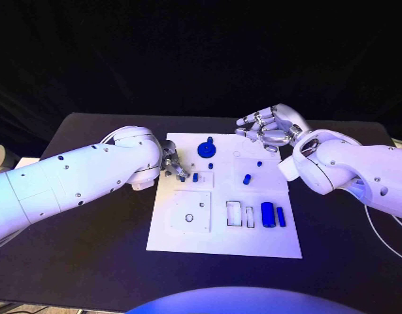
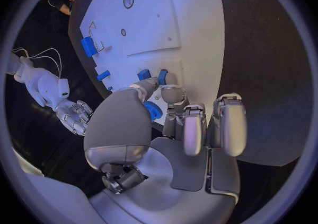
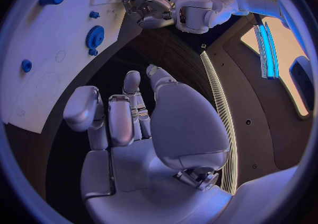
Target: Assemble the parts on the task board
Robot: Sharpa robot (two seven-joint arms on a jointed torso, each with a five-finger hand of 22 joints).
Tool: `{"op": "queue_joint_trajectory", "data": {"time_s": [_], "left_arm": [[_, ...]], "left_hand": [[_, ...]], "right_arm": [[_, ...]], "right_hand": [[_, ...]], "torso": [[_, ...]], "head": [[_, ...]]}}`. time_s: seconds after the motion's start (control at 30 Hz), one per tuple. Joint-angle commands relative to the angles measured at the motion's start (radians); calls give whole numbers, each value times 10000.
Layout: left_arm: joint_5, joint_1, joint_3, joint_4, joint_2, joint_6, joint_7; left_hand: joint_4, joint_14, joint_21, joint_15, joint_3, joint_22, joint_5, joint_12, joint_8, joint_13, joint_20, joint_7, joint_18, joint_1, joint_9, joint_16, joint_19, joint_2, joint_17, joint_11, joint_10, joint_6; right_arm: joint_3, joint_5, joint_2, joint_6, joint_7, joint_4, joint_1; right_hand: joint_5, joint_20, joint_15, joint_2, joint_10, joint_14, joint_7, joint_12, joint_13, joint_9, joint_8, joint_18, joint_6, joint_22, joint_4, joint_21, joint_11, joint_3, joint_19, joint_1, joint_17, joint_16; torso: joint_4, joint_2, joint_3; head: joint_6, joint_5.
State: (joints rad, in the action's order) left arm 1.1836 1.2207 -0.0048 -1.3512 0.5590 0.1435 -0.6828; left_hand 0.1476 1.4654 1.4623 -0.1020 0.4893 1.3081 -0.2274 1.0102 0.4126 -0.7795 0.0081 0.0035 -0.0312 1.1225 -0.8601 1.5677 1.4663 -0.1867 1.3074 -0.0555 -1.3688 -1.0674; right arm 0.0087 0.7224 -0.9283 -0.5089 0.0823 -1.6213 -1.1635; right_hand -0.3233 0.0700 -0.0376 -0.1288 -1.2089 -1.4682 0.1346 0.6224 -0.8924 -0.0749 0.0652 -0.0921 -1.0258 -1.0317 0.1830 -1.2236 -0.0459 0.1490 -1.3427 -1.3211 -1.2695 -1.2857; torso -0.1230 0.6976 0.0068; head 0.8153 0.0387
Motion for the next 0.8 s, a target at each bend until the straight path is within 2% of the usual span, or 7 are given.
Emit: {"op": "queue_joint_trajectory", "data": {"time_s": [0.03, 0.37, 0.47, 0.67, 0.8], "left_arm": [[-30, -51, -37, 51, -11, 410, -243], [-26, -50, -37, 196, -3, 337, -320], [-25, -50, -36, 218, 3, 269, -325], [-25, -50, -34, 214, 37, 34, -322], [-25, -50, -32, 173, 73, -162, -281]], "left_hand": [[54, 1054, 49, -81, -130, 2280, -39, -38, -14, 17, -69, 23, 102, -154, -3, 31, 846, -28, 2634, -54, -35, -87], [384, 1054, 92, -94, -750, 2305, -31, -115, -33, 117, -86, 20, 112, -483, -77, 31, 857, -44, 2634, -59, -55, -150], [706, 1054, 143, -77, -1346, 2326, 7, -106, -24, 115, -81, 49, 123, -838, -120, 31, 868, -109, 2634, -38, -75, -198], [1267, 1054, 198, -103, -2906, 2359, 16, -94, -47, 122, -86, 37, 136, -925, -276, 31, 881, 165, 2634, -44, -81, -185], [1365, 1054, 193, -94, -3181, 2361, 9, -89, -58, 120, -96, 31, 134, -878, -309, 31, 881, 280, 2634, -46, -79, -182]], "right_arm": [[2, 97, -1, 118, 86, -23, 4], [2, 97, -5, 101, 95, -22, 4], [2, 96, -4, 94, 98, -18, 4], [2, 95, 5, 92, 103, -5, 4], [2, 95, 8, 93, 107, 2, 4]], "right_hand": [[-36, 3, 39, 128, 28, -338, -27, 28, 10, -12, 46, -140, -45, 10, -5, 48, 34, -75, -41, -7, -10, 50], [-45, 2, 39, 132, 37, -336, -27, 21, 22, -12, 44, -140, -41, 13, -11, 53, 34, -84, -43, -17, -2, 61], [-45, 2, 39, 132, 43, -334, -26, 9, 32, -11, 43, -142, -40, 27, -9, 62, 33, -89, -38, -13, 8, 72], [-45, 2, 41, 134, 44, -334, -22, 14, 32, -10, 40, -142, -33, 27, 0, 64, 29, -102, -39, 0, 5, 72], [-45, 2, 41, 134, 44, -334, -22, 14, 32, -10, 40, -142, -33, 27, 0, 64, 29, -102, -39, 0, 5, 72]], "torso": [[-4, -2, -1], [-10, -10, -4], [-8, -11, -6], [-2, -8, -5], [2, -5, -11]], "head": [[-16, 2], [-28, 6], [-35, 8], [-69, 8], [-73, 9]]}}
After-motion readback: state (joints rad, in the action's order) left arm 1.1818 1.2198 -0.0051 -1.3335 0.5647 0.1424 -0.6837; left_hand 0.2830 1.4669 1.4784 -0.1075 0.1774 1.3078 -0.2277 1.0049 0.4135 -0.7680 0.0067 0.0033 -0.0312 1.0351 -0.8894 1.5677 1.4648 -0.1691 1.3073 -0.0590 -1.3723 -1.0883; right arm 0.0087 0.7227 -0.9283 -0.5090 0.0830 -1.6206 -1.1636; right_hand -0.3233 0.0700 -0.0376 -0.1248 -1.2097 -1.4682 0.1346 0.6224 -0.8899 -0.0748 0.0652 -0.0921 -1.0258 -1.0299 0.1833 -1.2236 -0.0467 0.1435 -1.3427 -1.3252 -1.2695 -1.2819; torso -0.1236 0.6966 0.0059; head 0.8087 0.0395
